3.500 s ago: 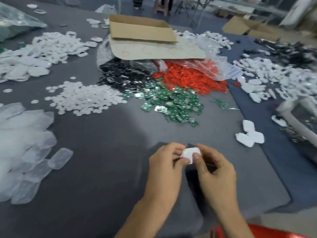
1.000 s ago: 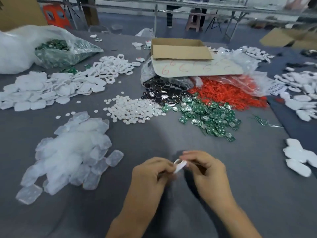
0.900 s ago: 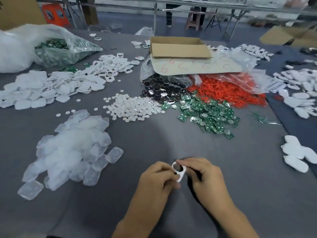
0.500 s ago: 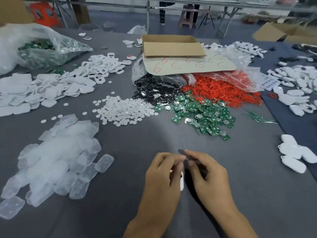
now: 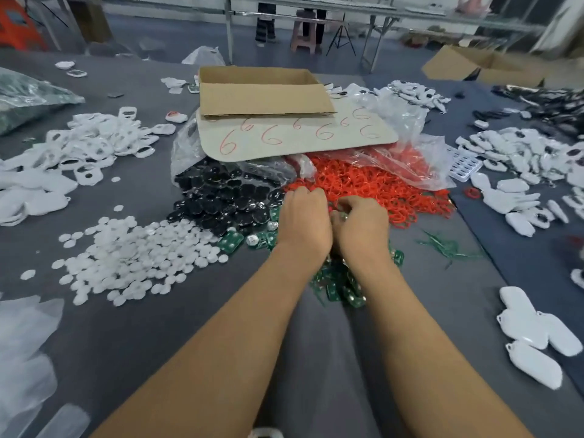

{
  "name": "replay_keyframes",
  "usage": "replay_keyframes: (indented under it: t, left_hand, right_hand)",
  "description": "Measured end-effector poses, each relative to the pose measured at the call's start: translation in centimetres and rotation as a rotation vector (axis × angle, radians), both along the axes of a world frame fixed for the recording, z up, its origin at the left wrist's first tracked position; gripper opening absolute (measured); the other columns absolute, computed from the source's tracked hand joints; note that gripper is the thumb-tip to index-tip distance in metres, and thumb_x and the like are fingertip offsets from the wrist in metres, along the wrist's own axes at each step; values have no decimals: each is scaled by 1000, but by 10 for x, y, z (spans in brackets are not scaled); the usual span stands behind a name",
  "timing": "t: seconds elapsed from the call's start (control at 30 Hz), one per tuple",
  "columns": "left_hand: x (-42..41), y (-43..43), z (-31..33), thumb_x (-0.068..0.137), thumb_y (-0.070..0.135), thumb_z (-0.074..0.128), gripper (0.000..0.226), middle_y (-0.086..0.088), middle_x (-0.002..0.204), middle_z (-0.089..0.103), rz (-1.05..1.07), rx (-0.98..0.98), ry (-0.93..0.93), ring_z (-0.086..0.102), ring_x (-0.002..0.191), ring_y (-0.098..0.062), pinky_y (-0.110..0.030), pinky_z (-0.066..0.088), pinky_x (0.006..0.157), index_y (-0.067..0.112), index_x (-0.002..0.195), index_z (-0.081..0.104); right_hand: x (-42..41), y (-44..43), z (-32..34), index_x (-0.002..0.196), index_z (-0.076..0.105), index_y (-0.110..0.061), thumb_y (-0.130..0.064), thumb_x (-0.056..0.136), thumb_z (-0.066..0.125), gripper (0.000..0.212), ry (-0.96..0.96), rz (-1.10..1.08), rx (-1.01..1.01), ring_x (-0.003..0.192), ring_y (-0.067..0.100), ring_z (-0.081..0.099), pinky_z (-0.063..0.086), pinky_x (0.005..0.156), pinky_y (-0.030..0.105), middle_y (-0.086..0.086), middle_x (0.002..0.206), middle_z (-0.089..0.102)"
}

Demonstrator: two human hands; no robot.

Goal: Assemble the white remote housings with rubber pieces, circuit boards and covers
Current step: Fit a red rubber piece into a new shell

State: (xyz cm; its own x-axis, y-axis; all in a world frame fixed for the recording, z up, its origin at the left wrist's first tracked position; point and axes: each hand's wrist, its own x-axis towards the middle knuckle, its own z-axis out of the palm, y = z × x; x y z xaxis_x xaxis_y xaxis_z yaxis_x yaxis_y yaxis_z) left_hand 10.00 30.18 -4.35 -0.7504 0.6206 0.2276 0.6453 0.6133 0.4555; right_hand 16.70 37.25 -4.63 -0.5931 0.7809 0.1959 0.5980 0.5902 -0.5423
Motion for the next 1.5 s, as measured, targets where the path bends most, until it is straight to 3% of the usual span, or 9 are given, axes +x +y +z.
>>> replay_keyframes:
  t: [0.07, 0.17, 0.37, 0.5, 0.6, 0.83, 1.0, 1.2, 1.5]
  left_hand:
    - [-14, 11, -3, 99, 11, 52, 24, -12, 115, 67, -24, -91, 3, 59, 112, -31, -43, 49, 96, 13, 116, 69]
    - [-25, 11, -9, 98, 13, 56, 23, -10, 110, 71, -95, -80, -42, 62, 108, -31, -45, 51, 95, 15, 115, 71]
    - [-11, -20, 4, 96, 3, 61, 19, -4, 87, 76, -206, 420, -219, 72, 82, -16, -37, 58, 82, 7, 109, 74]
    - [1, -57, 15, 96, 12, 68, 12, 3, 81, 77, -235, 546, -440, 74, 73, -4, -24, 61, 72, 12, 105, 75]
    - [12, -91, 25, 96, 16, 70, 9, -2, 79, 78, -303, 577, -567, 76, 76, -14, -28, 62, 74, 14, 102, 75]
    - [33, -177, 57, 95, 8, 69, 5, -18, 90, 76, -375, 543, -799, 72, 80, -21, -28, 60, 75, 7, 96, 74]
    - [41, -240, 78, 94, 4, 68, 13, -12, 93, 78, -370, 496, -961, 73, 83, -16, -22, 58, 75, 11, 93, 78]
    - [68, -285, 74, 91, 5, 74, 10, -14, 88, 78, -299, 506, -865, 75, 81, -18, -22, 58, 75, 12, 94, 80]
    - [134, -273, 24, 93, 13, 73, 14, 8, 92, 77, -262, 639, -544, 74, 88, -8, -17, 53, 80, 26, 96, 77]
  right_hand:
    - [-14, 13, -4, 109, 76, -27, -32, 90, 63, 24, -124, -1, -1, 111, 35, 60, 49, 95, 41, 9, 111, 73]
    - [-17, 22, -7, 101, 78, -30, -32, 89, 67, 16, -67, -16, -9, 106, 34, 60, 50, 92, 42, 9, 101, 74]
    - [10, 4, 9, 104, 79, -25, -18, 91, 69, 18, 281, 94, -38, 87, 12, 69, 55, 85, 32, -6, 92, 77]
    - [37, -21, 19, 87, 79, -21, -19, 84, 79, 4, 562, 128, -406, 64, 5, 64, 53, 65, 27, -8, 70, 73]
    - [55, -51, 24, 83, 78, -16, -14, 85, 79, 3, 693, 165, -618, 63, 12, 60, 50, 61, 30, 4, 71, 74]
    - [86, -131, 39, 81, 77, -14, -15, 85, 78, 4, 735, 276, -801, 64, 12, 65, 53, 58, 24, 6, 73, 74]
    - [97, -182, 51, 78, 74, -12, -14, 83, 78, 6, 713, 388, -984, 61, 15, 62, 52, 55, 23, 10, 70, 71]
    - [118, -220, 45, 81, 76, -9, -23, 75, 78, 15, 665, 419, -1143, 67, 15, 66, 53, 62, 22, 14, 78, 74]
    - [161, -222, 36, 73, 78, -7, -4, 66, 72, 10, 781, 184, -1411, 61, 14, 69, 57, 58, 19, 15, 75, 72]
